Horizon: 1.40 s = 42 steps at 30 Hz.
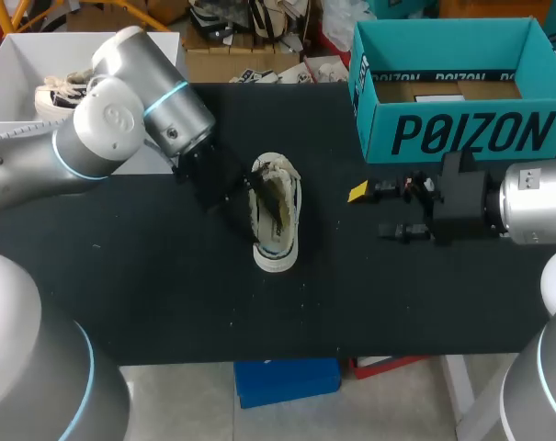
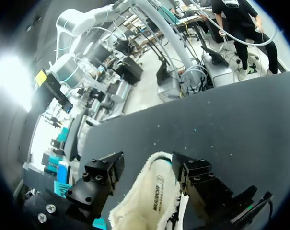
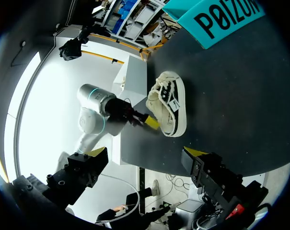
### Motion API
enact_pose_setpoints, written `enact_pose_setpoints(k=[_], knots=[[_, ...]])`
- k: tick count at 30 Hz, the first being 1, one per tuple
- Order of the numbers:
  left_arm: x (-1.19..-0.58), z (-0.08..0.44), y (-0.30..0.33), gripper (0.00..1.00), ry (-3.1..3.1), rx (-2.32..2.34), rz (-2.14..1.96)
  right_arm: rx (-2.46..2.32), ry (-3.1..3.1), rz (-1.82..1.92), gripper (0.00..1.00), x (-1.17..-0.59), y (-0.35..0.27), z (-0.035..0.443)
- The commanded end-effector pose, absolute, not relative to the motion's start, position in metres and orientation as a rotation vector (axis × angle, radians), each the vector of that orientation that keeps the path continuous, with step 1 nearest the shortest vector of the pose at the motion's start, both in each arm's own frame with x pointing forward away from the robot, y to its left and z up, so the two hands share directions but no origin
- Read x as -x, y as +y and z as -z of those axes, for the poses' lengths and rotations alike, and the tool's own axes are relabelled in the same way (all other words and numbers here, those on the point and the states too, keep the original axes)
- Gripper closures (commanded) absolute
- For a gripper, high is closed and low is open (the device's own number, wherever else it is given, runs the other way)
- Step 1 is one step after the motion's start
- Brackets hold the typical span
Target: Take the shoe out of the shoebox, open the shoe tongue, remove and reinsert the insole, then place the shoe into the shoebox
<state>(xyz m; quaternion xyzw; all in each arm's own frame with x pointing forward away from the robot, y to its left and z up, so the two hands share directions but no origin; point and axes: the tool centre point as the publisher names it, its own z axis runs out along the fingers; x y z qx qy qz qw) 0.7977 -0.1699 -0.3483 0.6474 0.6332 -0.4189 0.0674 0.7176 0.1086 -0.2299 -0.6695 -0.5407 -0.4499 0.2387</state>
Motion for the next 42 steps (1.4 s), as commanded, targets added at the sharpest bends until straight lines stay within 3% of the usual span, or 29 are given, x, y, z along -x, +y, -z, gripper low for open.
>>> enact_pose_setpoints(k=[1, 3, 4, 5, 6, 18, 42], knots=[[-0.793, 0.32, -0.153, 0.5, 1.924, -1.977, 1.177, 1.836, -1.481, 1.23, 0.0, -0.718, 0.109, 0.23], [-0.795, 0.321, -0.152, 0.63, 1.944, -2.02, 1.116, 1.836, -1.481, 1.23, 0.0, -0.718, 0.109, 0.23], [-0.796, 0.324, -0.152, 0.74, 1.958, -2.063, 1.055, 1.836, -1.481, 1.23, 0.0, -0.718, 0.109, 0.23], [-0.796, 0.329, -0.151, 0.96, 1.971, -2.133, 0.938, 1.836, -1.481, 1.23, 0.0, -0.718, 0.109, 0.23], [-0.796, 0.332, -0.151, 1.0, 1.981, -2.152, 0.916, 1.836, -1.481, 1.23, 0.0, -0.718, 0.109, 0.23], [-0.798, 0.363, -0.158, 1.0, 2.025, -2.358, 0.529, 1.836, -1.481, 1.23, 0.0, -0.718, 0.109, 0.23], [-0.813, 0.412, -0.166, 1.0, 2.087, -2.306, 0.5, 1.836, -1.481, 1.23, 0.0, -0.718, 0.109, 0.23]])
